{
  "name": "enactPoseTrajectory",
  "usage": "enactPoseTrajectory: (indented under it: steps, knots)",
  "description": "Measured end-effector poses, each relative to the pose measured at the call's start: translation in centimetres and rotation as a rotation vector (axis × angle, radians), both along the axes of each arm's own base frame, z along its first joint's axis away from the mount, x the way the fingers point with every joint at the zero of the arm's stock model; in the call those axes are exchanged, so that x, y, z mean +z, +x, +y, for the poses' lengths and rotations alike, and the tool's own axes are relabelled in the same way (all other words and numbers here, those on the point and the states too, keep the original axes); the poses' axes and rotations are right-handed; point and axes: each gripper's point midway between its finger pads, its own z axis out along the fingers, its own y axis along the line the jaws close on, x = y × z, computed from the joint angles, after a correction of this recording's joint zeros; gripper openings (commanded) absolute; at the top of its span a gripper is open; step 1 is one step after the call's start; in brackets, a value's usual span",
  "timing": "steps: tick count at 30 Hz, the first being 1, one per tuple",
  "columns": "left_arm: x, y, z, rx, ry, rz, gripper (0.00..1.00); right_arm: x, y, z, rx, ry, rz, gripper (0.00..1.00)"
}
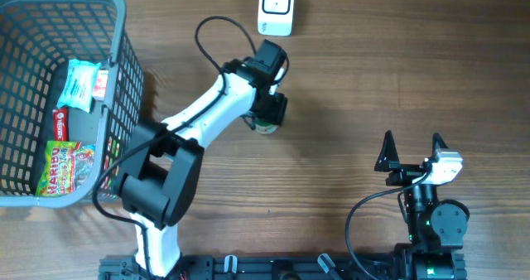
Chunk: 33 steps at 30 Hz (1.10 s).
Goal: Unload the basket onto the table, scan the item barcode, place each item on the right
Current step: 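Carry the jar forward and set it upright on the table, then move the left gripper back into the basket over the tissue pack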
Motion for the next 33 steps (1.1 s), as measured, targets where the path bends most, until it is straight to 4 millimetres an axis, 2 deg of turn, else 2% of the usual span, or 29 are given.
enactPoseTrajectory:
  steps: [5, 6, 7, 8, 18, 22, 25, 29, 31, 33]
  knots:
    - [0.3, -1.5, -3.9, -0.094, -0.022, -0.038, 0.72, 0.0, 0.0, 0.0, 0.0, 0.0, 0.0, 1.0]
    - [0.3, -1.8, -4.4, -0.109, -0.021, -0.041, 0.75, 0.0, 0.0, 0.0, 0.0, 0.0, 0.0, 1.0]
    - [0.3, -2.0, -4.6, -0.116, -0.018, -0.044, 0.9, 0.0, 0.0, 0.0, 0.0, 0.0, 0.0, 1.0]
    - [0.3, -2.0, -4.7, -0.119, -0.017, -0.045, 1.0, 0.0, 0.0, 0.0, 0.0, 0.0, 0.0, 1.0]
    - [0.6, -1.9, -4.4, -0.12, -0.005, -0.054, 1.0, 0.0, 0.0, 0.0, 0.0, 0.0, 0.0, 1.0]
    - [3.9, -1.4, -4.6, -0.117, -0.042, -0.123, 1.0, 0.0, 0.0, 0.0, 0.0, 0.0, 0.0, 1.0]
    - [8.5, -1.1, -4.1, -0.103, -0.069, -0.222, 1.0, 0.0, 0.0, 0.0, 0.0, 0.0, 0.0, 1.0]
    - [14.7, -1.0, -2.1, -0.062, -0.072, -0.374, 1.0, 0.0, 0.0, 0.0, 0.0, 0.0, 0.0, 1.0]
    - [19.0, -1.4, -0.5, -0.027, -0.084, -0.482, 1.0, 0.0, 0.0, 0.0, 0.0, 0.0, 0.0, 1.0]
    - [22.5, -1.9, 0.8, 0.002, -0.103, -0.57, 1.0, 0.0, 0.0, 0.0, 0.0, 0.0, 0.0, 1.0]
